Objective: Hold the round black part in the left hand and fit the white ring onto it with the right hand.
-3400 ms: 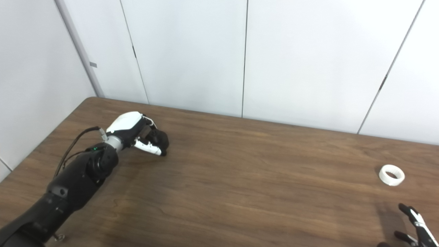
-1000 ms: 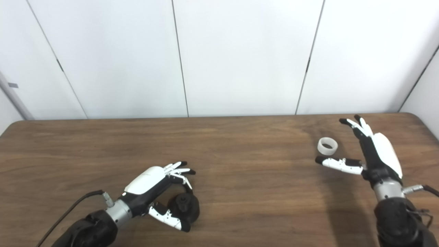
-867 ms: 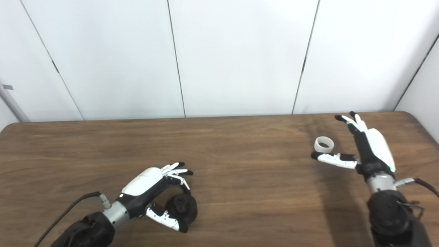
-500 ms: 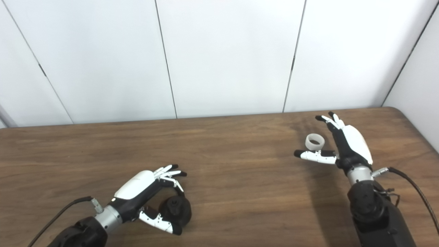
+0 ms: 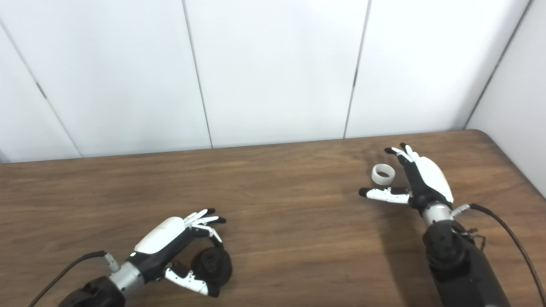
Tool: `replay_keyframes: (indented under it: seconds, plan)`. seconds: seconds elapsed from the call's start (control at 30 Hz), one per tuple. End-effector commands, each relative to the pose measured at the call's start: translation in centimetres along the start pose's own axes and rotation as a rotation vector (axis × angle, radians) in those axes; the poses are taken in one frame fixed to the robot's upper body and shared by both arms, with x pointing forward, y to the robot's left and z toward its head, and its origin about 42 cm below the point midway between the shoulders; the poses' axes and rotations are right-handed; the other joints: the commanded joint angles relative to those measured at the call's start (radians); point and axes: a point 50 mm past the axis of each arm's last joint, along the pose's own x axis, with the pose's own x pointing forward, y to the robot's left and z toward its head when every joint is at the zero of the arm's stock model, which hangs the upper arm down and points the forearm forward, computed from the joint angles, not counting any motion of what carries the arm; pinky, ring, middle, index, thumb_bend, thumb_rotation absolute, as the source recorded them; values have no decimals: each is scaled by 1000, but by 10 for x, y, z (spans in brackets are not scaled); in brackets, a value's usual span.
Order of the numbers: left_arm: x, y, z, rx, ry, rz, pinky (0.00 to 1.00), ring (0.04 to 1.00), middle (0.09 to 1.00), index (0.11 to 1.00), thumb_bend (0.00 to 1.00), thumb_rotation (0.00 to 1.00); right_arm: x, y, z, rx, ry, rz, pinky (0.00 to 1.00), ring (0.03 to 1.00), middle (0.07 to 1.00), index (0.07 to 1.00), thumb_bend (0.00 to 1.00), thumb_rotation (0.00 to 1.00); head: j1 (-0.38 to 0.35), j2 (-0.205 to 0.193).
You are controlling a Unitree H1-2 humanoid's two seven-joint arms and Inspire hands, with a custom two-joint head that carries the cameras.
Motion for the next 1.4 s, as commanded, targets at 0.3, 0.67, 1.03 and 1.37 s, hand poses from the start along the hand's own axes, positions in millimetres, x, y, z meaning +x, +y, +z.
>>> replay_keyframes:
  seconds: [0.3,0.67,1.03,1.37]
  plan:
    - [-14,-9,-20,27,36,-63,1000,1000,914,476,521,57,31,-26,9,-76,-18,-81,1000,1000,1000,870,851,421,-46,-17]
    - [-17,-11,-26,28,33,-63,1000,1000,914,477,520,59,41,-25,-1,-162,26,-64,972,1000,1000,848,874,399,-57,-32]
    - [-18,-12,-25,24,31,-61,1000,1000,915,477,520,60,42,-20,-12,-179,75,-20,981,1000,1000,826,883,381,-56,-34]
    - [-19,-12,-24,10,24,-59,1000,1000,914,477,520,59,43,-19,-9,-162,61,-12,981,1000,1000,775,835,406,-52,-37]
